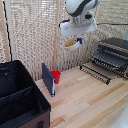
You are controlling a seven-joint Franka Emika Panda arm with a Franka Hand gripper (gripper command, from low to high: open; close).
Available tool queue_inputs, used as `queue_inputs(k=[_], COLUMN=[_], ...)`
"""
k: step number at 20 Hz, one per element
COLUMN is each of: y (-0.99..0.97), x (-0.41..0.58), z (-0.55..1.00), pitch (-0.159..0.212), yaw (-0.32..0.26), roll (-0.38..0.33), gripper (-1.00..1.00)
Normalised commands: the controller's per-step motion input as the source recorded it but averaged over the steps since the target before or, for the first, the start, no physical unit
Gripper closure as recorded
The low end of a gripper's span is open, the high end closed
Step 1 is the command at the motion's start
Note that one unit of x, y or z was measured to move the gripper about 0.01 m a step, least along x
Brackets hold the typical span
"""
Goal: Gently stretch your hand towards the oven tray's handle, obtaining a firm grip, and draw it cautiously out of the oven. Transition your grip to the hot dog bowl, gingerly seizing the edge, and elevate it from the surface. Hover the bowl over the tray, delicately lower it, and temper your grip, establishing the bowl's equilibrium.
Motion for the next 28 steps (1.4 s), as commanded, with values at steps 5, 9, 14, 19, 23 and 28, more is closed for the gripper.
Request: queue_inputs(k=[5,9,14,19,23,28], y=[-0.71,-0.78,-0.67,-0.63,-0.66,-0.71], x=[0.121,0.071,0.010,0.001,0.006,0.000], z=[0.34,0.25,0.10,0.06,-0.01,-0.12], pitch=[-0.066,-0.082,-0.112,-0.120,-0.138,-0.082], yaw=[-0.159,-0.138,-0.184,-0.201,-0.187,-0.176], roll=[0.001,0.004,0.000,0.000,0.008,0.009], gripper=[1.00,1.00,1.00,1.00,1.00,1.00])
